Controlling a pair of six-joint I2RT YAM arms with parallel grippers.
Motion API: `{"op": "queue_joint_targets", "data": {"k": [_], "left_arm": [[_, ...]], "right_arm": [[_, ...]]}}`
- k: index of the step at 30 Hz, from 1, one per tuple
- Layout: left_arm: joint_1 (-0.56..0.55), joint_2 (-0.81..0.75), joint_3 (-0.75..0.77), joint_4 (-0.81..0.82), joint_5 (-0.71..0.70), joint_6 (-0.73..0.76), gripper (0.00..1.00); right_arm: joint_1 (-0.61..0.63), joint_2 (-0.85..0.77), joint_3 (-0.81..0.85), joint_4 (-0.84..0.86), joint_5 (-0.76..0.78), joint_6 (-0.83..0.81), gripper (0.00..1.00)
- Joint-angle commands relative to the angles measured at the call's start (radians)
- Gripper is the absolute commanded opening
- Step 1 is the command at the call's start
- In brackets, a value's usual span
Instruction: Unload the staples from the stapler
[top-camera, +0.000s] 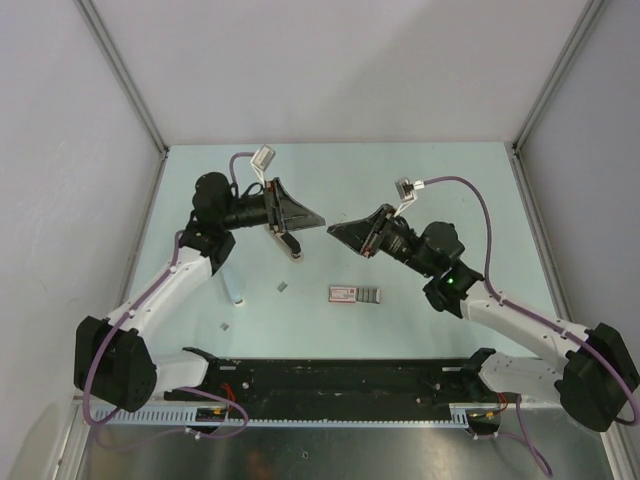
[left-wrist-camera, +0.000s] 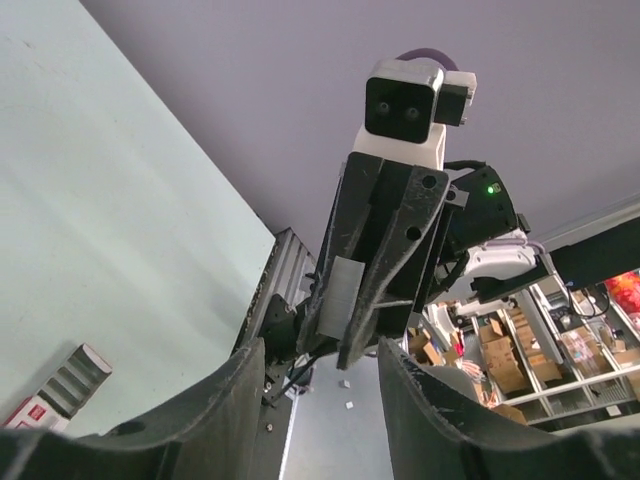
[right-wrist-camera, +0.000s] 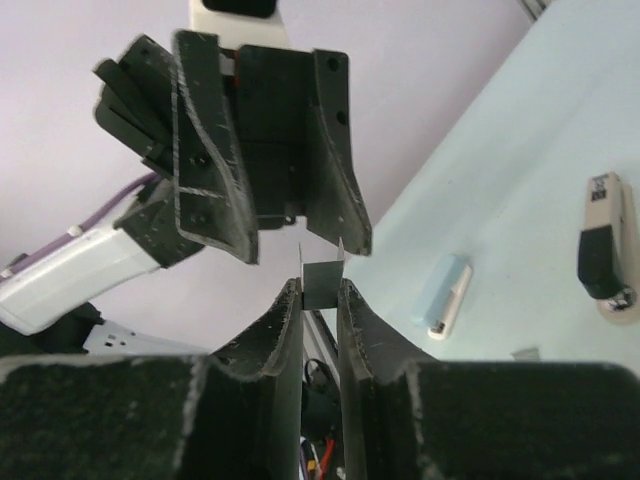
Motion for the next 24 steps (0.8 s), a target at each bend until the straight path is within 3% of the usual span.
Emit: {"op": "queue_joint_targets", "data": {"k": [1,4,7,10,16,24], "left_arm": [[0.025,-0.022,0.024,-0.028,0.005,0.09,0.55],[0.044,0.0,0.107,-0.238,-0.046,0.321,0.53],[0.046,0.027,0.172,-0.499,-0.183,0.606,0.5],[0.047,0.049,0.196,-0.636,-0.305,0.789,0.48],[0.034,0.051,0.167,-0.716,-0.413,0.915,0.47],[-0.014,0.057,0.136,-0.736,-0.49,0.981,0.46]], "right_arm": [[-0.035,-0.03,0.014,-0.166,-0.032,-0.05,0.11],[-0.05,-0.031,0.037,-0.399,-0.004,-0.106,0.12],[-0.023,-0.011,0.057,-0.632,0.088,-0.161,0.1],[0.036,0.024,0.078,-0.82,0.223,-0.185,0.07],[0.097,0.111,0.089,-1.081,0.38,-0.136,0.06],[0.143,0.237,0.117,-1.164,0.44,-0.082,0.07]]}}
